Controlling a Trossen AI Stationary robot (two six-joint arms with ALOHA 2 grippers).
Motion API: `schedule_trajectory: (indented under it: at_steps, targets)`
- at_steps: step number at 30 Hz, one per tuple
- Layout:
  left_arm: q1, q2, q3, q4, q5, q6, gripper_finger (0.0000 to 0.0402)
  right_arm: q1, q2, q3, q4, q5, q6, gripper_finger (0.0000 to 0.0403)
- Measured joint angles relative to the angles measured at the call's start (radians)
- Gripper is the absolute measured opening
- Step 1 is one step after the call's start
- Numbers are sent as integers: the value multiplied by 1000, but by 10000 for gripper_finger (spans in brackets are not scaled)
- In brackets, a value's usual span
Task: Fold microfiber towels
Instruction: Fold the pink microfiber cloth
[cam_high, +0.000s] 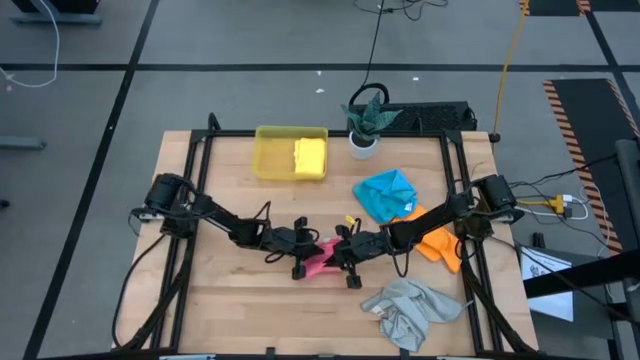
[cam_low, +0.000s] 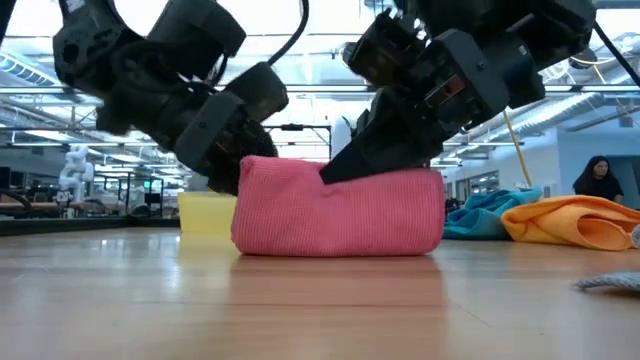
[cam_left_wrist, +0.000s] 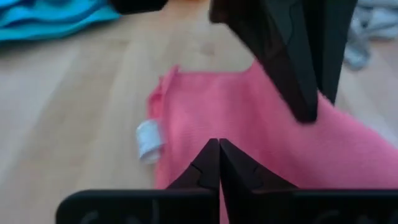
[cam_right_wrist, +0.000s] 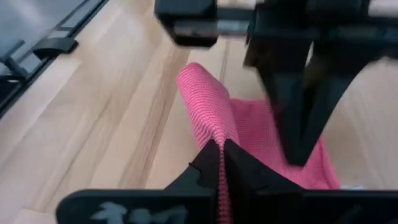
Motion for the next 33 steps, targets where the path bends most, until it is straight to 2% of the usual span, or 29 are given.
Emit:
schedule_trajectory:
  at_steps: [5, 9, 17, 20, 26, 33]
  targets:
    - [-16, -130, 0, -241, -124, -20, 12, -6, 0, 1, -6, -88, 18, 4]
    - [-20, -140, -1, -333, -140, -38, 7, -4, 0, 1, -5, -152, 62, 4]
    - [-25, -10, 1, -211, -138, -44, 15, -33, 0, 31, 1, -161, 104, 4]
    - [-25, 16, 1, -172, -138, -33, 6, -62, -1, 60, -31, -124, 104, 4]
    - [-25, 17, 1, -164, -138, -26, 14, -124, 7, 70, -151, -104, 119, 4]
    - [-26, -20, -1, -209, -142, -19, 6, -136, 7, 60, -169, -82, 151, 4]
